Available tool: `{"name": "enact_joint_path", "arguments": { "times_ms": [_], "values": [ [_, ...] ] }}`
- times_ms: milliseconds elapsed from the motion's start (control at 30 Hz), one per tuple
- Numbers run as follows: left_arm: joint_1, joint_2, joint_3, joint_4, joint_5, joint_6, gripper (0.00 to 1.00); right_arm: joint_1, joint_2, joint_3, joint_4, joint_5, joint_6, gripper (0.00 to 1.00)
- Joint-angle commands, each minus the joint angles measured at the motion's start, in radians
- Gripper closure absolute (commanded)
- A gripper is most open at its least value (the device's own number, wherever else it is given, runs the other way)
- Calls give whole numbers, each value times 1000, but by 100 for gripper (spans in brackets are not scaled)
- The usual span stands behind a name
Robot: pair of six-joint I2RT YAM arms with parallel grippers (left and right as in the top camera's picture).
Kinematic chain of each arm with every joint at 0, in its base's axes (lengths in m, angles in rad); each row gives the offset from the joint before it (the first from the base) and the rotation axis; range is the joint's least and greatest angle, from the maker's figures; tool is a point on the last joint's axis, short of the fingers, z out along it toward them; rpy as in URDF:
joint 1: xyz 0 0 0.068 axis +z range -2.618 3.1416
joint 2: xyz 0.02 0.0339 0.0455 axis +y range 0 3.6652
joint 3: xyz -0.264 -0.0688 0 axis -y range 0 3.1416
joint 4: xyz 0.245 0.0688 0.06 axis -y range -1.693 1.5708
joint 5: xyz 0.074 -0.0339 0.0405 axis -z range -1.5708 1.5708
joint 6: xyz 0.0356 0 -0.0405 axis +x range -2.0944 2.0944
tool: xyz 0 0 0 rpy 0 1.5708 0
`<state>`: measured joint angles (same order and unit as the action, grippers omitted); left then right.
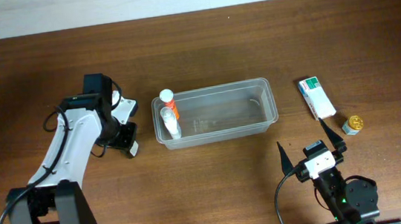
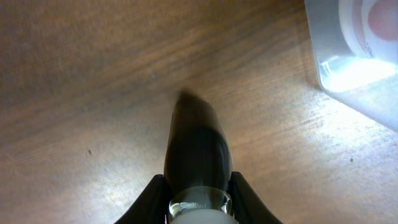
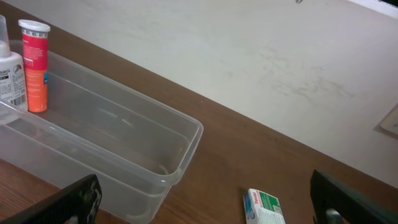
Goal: Pack container
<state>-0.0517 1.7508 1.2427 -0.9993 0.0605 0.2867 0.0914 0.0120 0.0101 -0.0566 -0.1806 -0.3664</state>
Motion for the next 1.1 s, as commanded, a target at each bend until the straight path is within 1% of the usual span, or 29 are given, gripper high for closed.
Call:
{"name": "enact_joint_path", "arguments": {
  "times_ms": [0,200,233,300,333,400,500,600,733,900,1067],
  "values": [
    [2,6,90,-66,19,-51,81,-8,-6,-5,-7,6,9,1],
    [2,6,303,-256,20,-145,83,-8,-6,-5,-7,6,9,2],
    [2,6,394,-332,28,-179,83,-8,-6,-5,-7,6,9,2],
    [-1,6,482,-403,50,-207,83,-8,-6,-5,-7,6,9,2],
    [-8,6,591,-484,93,-212,83,-8,-6,-5,-7,6,9,2],
    [-21,6,687,-547,118,-214,83,-8,-6,-5,-7,6,9,2],
    [-56,3,817,-607,120,-276,83,-8,-6,-5,-7,6,9,2],
    [-112,-6,898,-619,119,-368,85,-8,-6,-5,-7,6,9,2],
    [-217,-14,912,-583,92,-469,86,-8,-6,-5,-7,6,9,2],
    [-393,-10,911,-523,-89,-641,86,-8,-6,-5,-7,6,9,2],
    [-562,7,908,-468,-231,-753,86,-8,-6,-5,-7,5,9,2]
  ]
}}
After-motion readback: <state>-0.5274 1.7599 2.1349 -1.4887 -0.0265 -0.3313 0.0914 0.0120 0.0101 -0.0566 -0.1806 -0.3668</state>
